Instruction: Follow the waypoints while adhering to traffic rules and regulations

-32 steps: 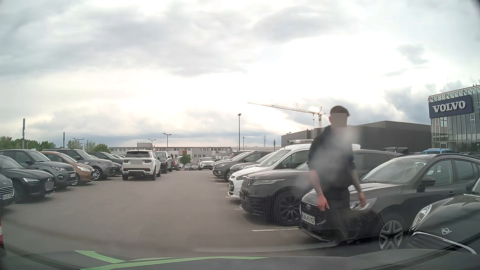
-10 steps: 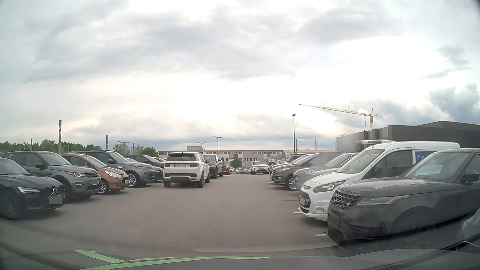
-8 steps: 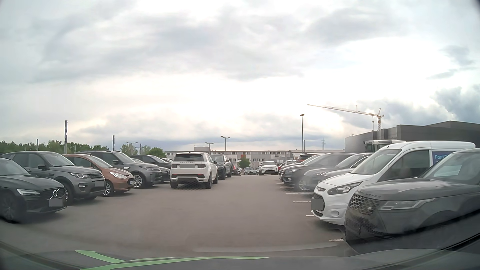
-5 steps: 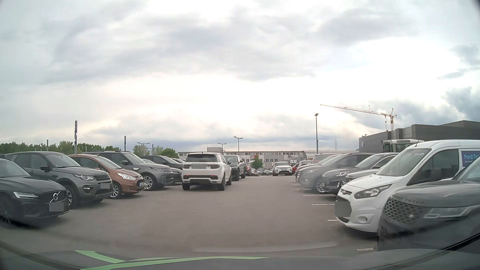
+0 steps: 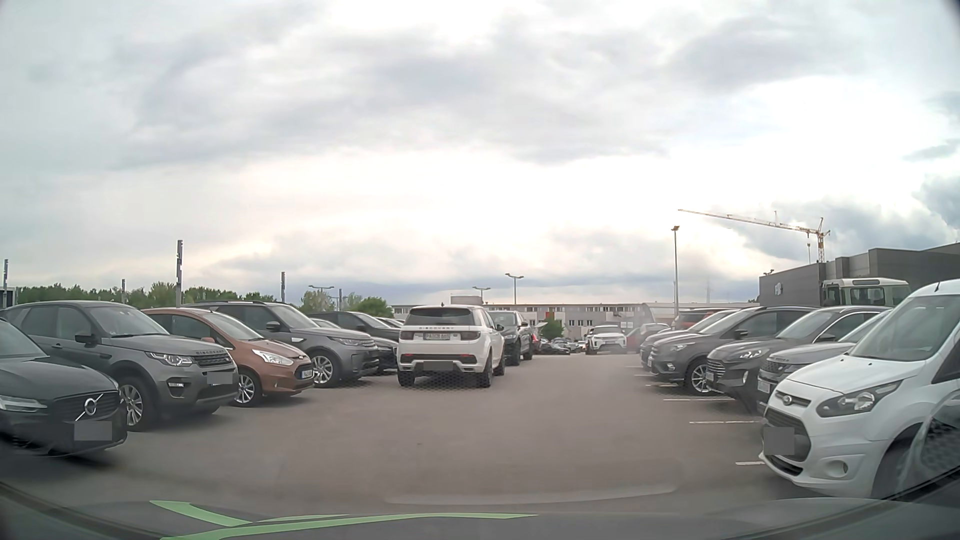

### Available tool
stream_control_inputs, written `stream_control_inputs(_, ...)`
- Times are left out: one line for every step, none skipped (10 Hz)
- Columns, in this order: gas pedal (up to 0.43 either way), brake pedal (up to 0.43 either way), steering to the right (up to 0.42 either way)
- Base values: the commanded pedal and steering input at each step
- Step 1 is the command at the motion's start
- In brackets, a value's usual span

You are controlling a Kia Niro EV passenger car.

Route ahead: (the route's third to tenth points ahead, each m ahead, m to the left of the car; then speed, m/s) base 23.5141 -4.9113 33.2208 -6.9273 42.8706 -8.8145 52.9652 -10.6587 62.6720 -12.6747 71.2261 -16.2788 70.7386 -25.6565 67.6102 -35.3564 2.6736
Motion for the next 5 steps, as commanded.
stream_control_inputs(0.098,0.000,-0.048)
stream_control_inputs(0.098,0.000,-0.003)
stream_control_inputs(0.098,0.000,0.048)
stream_control_inputs(0.098,0.000,0.072)
stream_control_inputs(0.098,0.000,0.093)
